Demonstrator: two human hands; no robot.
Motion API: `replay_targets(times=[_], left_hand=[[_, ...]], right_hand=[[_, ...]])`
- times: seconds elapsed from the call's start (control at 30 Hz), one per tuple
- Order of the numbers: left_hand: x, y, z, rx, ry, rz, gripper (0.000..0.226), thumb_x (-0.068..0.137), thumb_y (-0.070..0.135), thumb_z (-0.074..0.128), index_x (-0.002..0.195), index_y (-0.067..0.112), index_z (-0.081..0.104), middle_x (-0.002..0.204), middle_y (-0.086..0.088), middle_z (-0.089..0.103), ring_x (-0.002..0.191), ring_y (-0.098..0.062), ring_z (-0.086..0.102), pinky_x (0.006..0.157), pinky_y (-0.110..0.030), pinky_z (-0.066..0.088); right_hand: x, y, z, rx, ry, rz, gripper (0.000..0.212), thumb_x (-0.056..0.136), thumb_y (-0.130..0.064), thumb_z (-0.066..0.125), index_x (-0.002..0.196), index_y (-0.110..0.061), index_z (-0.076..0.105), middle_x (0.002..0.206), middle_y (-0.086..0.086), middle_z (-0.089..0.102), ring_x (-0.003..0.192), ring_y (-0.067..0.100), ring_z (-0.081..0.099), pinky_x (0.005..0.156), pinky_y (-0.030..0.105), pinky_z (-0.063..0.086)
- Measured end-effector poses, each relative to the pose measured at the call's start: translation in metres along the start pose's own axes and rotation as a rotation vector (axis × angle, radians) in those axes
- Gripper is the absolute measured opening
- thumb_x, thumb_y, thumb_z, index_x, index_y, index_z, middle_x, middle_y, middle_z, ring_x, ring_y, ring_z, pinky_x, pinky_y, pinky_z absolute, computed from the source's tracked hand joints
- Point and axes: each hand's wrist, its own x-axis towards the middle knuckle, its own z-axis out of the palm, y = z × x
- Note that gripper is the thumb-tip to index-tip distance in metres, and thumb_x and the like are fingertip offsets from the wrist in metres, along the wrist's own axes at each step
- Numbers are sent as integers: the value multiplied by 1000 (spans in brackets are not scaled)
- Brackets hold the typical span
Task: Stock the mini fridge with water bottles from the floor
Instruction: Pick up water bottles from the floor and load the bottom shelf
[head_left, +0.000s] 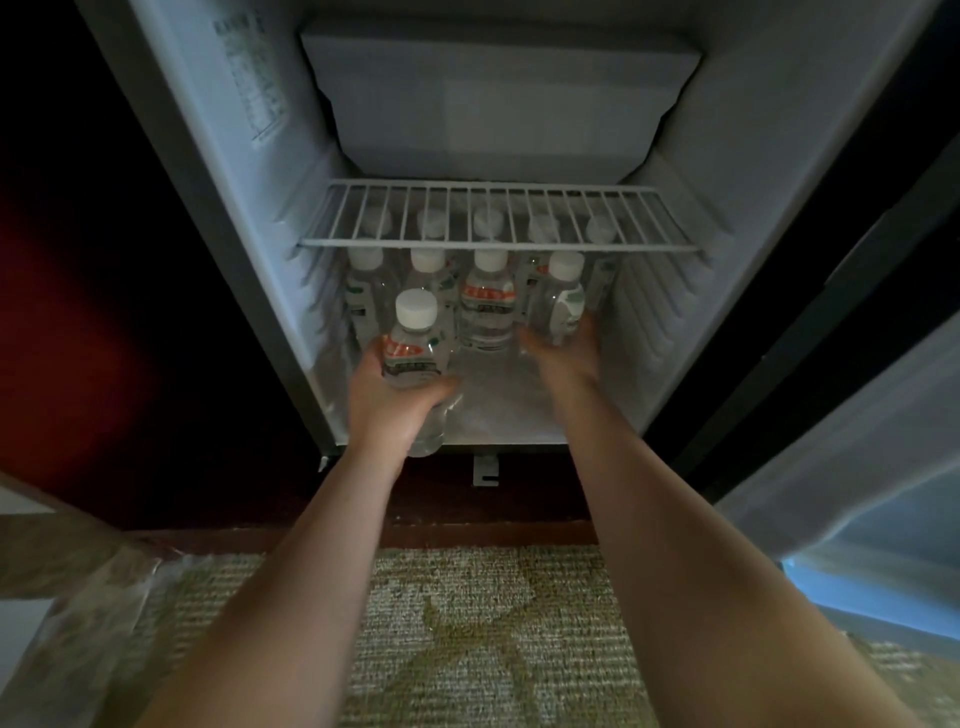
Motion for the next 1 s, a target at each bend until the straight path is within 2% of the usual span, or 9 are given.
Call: replay_targets(times=[0.1,0.27,0.47,0.57,0.67,0.77,0.87,0.93,1.0], left_hand=[[1,1,1,-11,14,1,57,60,16,86,105,29,55,109,2,66,105,-20,62,94,-39,48],[-1,1,3,-32,6,-3,56,60,14,85,106,26,56,104,2,68,99,-18,64,87,-34,49],[-4,1,2,-30,-5,-6,55,60,15,86,104,30,56,103,4,68,98,-16,64,87,-34,49],[-7,5,0,-45,-20,-1,54,61,12,85,104,28,55,102,4,67,96,-15,64,83,-29,48],[-10,8,-2,-52,-21,13,52,62,11,85,103,25,57,101,3,68,94,-14,65,83,-29,50],[-11,9,-3,-39,-25,19,46,62,13,86,92,32,57,95,7,68,91,-10,65,84,-32,51],[-12,6,-1,-17,-28,-6,43,59,19,87,93,29,63,93,7,70,92,-13,67,88,-38,53],[-15,5,3,9,-36,-9,52,53,28,88,99,24,65,95,6,71,92,-14,67,89,-41,54],[-19,6,7,46,-43,-5,58,50,31,88,103,20,66,93,5,72,89,-11,68,86,-38,55]], right_hand=[[5,10,8,-39,-63,11,78,62,-47,78,133,-29,49,127,1,59,113,20,59,93,41,52],[5,8,3,11,-104,28,54,77,-29,72,128,-32,52,122,-2,63,111,21,60,96,42,50],[-1,8,-6,1,-191,84,58,87,-24,64,139,-32,40,121,-3,59,112,23,57,94,37,48],[-18,6,-8,6,45,57,64,85,-22,67,142,-20,38,135,7,52,116,26,55,88,30,47],[-49,13,-16,-135,229,-129,53,83,-17,67,130,-9,45,124,12,52,109,26,55,77,28,44],[-78,28,-13,-194,-122,-61,50,84,-17,68,128,-16,46,110,0,53,101,17,55,76,25,46],[-97,41,-5,-151,-516,-28,64,79,-22,75,134,-22,44,120,0,55,112,14,53,81,22,48],[-105,44,2,-147,-594,-89,64,74,-25,80,130,-25,49,123,-4,60,116,10,55,90,25,48],[-110,41,5,-77,-573,-135,60,71,-21,82,123,-23,53,114,-6,65,107,7,61,88,25,51]])
